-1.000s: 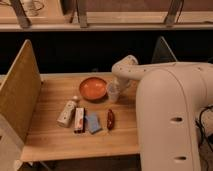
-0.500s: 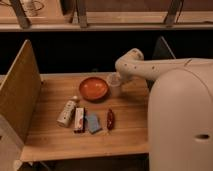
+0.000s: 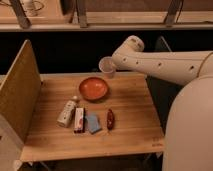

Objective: Place the ceramic cup in the ceramic bowl

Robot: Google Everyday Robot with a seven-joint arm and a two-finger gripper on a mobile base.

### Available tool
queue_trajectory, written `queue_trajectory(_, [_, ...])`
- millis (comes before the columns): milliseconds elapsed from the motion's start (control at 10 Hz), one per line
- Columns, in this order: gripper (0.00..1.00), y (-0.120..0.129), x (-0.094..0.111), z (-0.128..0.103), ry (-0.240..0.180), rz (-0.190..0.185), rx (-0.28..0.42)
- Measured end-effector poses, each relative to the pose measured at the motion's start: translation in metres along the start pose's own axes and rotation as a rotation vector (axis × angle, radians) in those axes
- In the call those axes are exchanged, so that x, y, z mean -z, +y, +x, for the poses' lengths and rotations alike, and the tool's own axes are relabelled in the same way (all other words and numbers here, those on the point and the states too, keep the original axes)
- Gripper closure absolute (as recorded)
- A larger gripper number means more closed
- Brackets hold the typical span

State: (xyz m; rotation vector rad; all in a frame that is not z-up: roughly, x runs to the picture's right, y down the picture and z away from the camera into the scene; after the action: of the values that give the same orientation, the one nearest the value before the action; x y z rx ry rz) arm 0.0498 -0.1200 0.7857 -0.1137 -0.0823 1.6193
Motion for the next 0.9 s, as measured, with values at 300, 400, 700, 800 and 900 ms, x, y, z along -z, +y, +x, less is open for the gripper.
queue_trajectory(300, [1.0, 0.025, -0.034, 0.027, 0.046, -0.075, 0.036])
queue_trajectory(400, [1.0, 0.032, -0.052, 0.039, 0.075, -0.106, 0.042])
queue_trajectory(700, [1.0, 0.046, -0.085, 0.058, 0.141, -0.167, 0.052])
queue_trajectory(800, [1.0, 0.051, -0.095, 0.062, 0.166, -0.188, 0.06])
queue_trajectory(900, [0.98, 0.053, -0.101, 0.063, 0.179, -0.199, 0.063])
